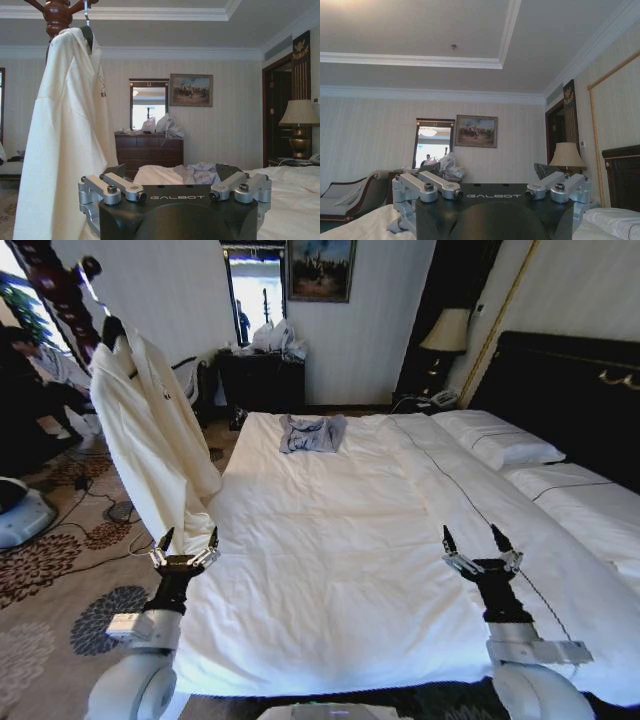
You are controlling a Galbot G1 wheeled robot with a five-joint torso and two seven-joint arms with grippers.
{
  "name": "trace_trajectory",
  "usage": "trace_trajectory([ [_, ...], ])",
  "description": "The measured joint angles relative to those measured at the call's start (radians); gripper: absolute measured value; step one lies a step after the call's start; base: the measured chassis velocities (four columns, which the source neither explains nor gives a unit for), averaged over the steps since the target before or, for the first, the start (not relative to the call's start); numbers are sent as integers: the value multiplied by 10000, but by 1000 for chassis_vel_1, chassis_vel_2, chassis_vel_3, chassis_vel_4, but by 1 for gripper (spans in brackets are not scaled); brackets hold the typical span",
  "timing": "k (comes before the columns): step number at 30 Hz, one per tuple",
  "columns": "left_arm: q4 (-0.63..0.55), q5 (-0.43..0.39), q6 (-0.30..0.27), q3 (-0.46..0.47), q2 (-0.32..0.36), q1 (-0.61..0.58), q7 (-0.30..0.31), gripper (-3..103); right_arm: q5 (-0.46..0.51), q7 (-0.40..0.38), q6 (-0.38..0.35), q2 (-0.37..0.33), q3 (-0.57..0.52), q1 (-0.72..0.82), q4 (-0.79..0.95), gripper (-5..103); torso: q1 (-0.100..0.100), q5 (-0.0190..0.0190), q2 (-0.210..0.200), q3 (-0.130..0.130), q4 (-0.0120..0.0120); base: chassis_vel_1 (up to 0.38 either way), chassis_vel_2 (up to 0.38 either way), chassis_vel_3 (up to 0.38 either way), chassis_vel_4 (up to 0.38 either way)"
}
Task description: Pick up the clothes from the bed and hang them on the clothes hanger.
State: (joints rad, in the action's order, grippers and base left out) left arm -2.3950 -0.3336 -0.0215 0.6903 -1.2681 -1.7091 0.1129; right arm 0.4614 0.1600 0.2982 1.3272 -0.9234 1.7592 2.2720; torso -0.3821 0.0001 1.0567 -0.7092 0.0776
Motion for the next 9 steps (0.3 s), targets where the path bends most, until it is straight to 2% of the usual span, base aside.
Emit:
trace_trajectory([
  [9,42,-98,-45,-9,82,91,2,100,65,51,0,-93,29,-63,-58,100,1,0,0,1,1,0,0,0,0],
])
